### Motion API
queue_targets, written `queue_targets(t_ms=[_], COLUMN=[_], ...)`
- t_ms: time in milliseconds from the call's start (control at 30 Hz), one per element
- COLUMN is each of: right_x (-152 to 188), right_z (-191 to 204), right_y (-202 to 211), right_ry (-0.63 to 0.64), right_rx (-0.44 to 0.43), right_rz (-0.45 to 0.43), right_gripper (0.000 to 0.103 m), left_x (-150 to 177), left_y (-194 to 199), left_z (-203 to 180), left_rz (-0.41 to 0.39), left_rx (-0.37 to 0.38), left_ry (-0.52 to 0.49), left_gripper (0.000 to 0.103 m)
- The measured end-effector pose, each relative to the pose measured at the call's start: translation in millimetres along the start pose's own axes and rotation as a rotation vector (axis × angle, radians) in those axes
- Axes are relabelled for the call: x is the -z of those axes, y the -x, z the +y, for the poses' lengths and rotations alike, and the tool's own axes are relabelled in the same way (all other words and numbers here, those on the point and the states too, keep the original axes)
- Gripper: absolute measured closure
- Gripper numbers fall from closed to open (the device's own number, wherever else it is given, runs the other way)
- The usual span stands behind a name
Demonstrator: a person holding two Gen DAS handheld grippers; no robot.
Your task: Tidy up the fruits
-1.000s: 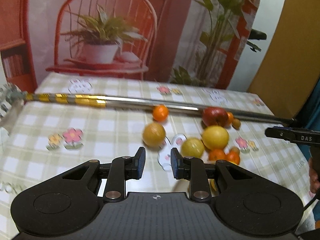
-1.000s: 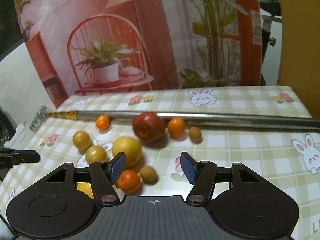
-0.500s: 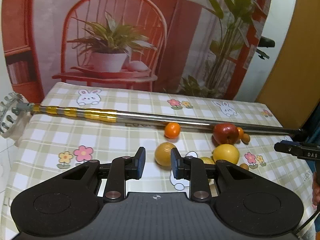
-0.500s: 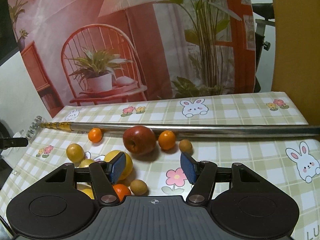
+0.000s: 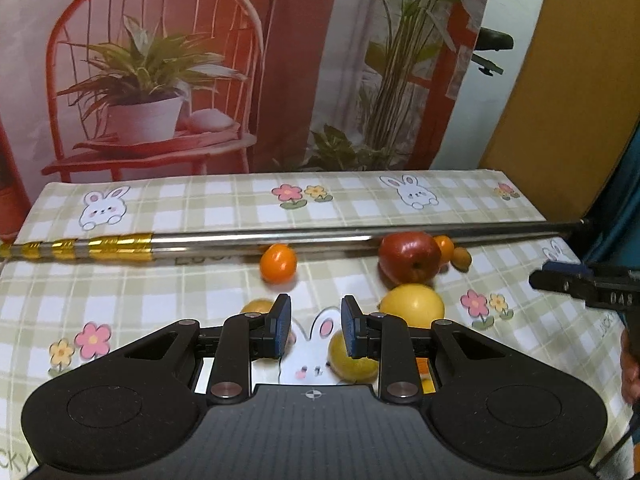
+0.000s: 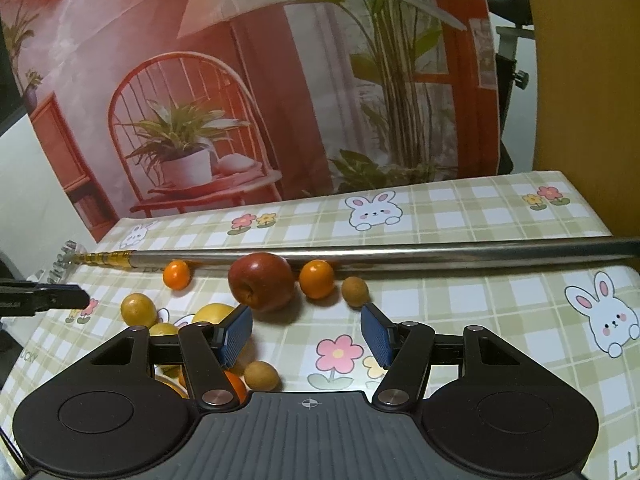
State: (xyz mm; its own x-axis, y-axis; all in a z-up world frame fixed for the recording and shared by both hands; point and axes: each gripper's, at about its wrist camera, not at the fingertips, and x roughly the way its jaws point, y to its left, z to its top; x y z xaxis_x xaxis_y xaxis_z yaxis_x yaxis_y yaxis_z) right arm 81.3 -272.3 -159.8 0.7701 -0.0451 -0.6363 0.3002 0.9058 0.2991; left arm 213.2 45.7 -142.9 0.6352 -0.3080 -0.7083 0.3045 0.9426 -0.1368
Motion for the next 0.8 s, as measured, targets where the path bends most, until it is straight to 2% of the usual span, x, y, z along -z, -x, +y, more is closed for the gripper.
queue_targets(t_ms=[233, 500, 600, 700, 800], right_x=[-0.2, 1.6, 3.1, 4.8, 6.2], right_z=[-8.6, -15.3, -18.5, -22.4, -26.0], right_y=[-4.4, -9.6, -11.0, -13.1, -15.3], right_ry=[-0.022, -0.057, -0.065, -0.074, -0.087], right_rx=[0.006, 0.005, 0.011, 0.015, 0.017], right_rz=[0.003, 0.008, 0.016, 0.024, 0.03], right_gripper=[0.046, 0.046, 0.046, 0.046, 0.046], left_x=[-28.6, -36.5, -37.9, -37.5, -35.8], left_y=[-30.7, -85.1, -97.6, -106.3, -112.7], left_z=[2.8, 1.8, 4.7, 7.8, 9.4], left_rz=[-0.015, 0.051, 0.072, 0.093, 0.109], left_rx=[-0.03, -0.069, -0.076, -0.081, -0.097], left_ry=[-0.018, -0.086, -0.081, -0.078, -0.089], left_gripper=[0.074, 0.074, 0.074, 0.072, 0.065])
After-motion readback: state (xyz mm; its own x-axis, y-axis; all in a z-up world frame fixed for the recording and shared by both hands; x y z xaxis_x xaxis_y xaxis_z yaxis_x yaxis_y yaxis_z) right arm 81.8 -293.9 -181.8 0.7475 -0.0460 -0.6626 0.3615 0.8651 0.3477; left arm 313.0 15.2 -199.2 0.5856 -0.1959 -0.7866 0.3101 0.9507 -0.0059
